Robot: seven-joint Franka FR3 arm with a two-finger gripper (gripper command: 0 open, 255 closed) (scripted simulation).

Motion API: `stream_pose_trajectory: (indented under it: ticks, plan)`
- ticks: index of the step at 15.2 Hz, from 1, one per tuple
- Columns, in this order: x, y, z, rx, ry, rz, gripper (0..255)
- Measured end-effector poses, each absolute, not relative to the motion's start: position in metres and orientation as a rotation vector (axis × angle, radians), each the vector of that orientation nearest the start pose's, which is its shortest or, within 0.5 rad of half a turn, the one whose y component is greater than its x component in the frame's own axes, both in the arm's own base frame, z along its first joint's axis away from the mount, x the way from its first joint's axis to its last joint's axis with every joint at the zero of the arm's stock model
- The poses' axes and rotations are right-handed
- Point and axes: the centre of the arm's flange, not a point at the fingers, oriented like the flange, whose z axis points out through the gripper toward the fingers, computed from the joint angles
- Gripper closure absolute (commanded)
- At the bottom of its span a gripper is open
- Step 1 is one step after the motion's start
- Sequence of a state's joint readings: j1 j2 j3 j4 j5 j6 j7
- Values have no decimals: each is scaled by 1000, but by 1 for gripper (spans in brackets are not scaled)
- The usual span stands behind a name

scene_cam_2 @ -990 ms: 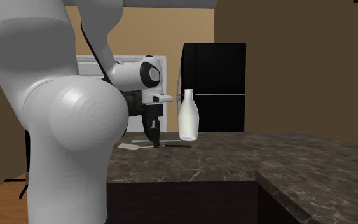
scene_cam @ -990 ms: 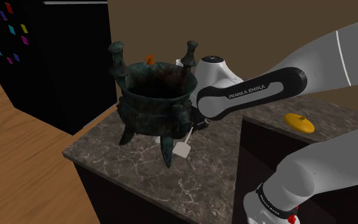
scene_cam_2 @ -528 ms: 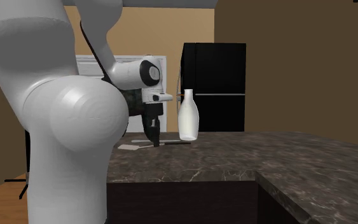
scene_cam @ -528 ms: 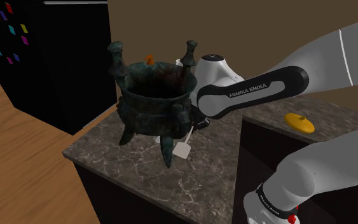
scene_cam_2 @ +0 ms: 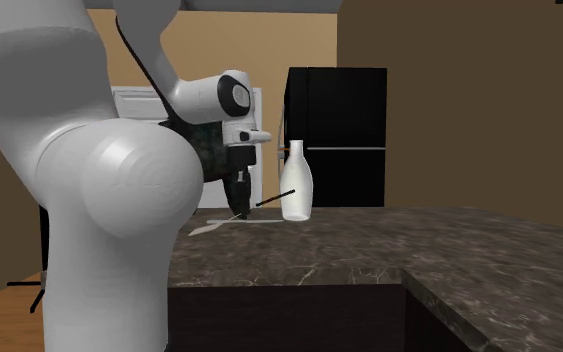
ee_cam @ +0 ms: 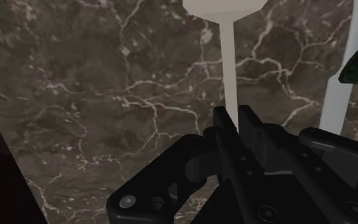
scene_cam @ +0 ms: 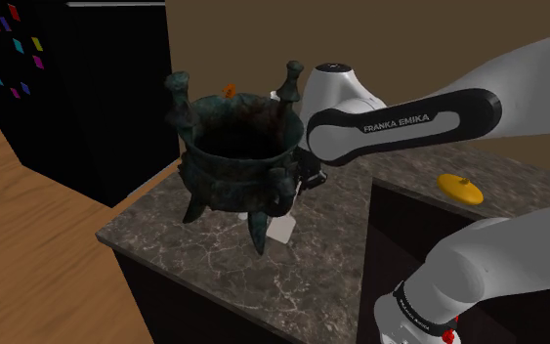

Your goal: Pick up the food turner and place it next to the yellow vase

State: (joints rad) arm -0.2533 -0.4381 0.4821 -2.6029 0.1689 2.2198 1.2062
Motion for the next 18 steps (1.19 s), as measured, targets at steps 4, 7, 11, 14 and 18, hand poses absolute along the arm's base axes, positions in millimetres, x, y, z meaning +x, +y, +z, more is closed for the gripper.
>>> stream_pose_trajectory:
  ticks: [4,7,11,14,18]
  plan:
    - [392,91,405,-2693,1683,-88,255]
    - [393,92,421,-2693,1683,-88,255]
    - [393,92,444,-2693,1683,-88,255]
    - [392,92,459,-2693,1681,-90,255]
    - [391,86,478,-2693,1681,-90,255]
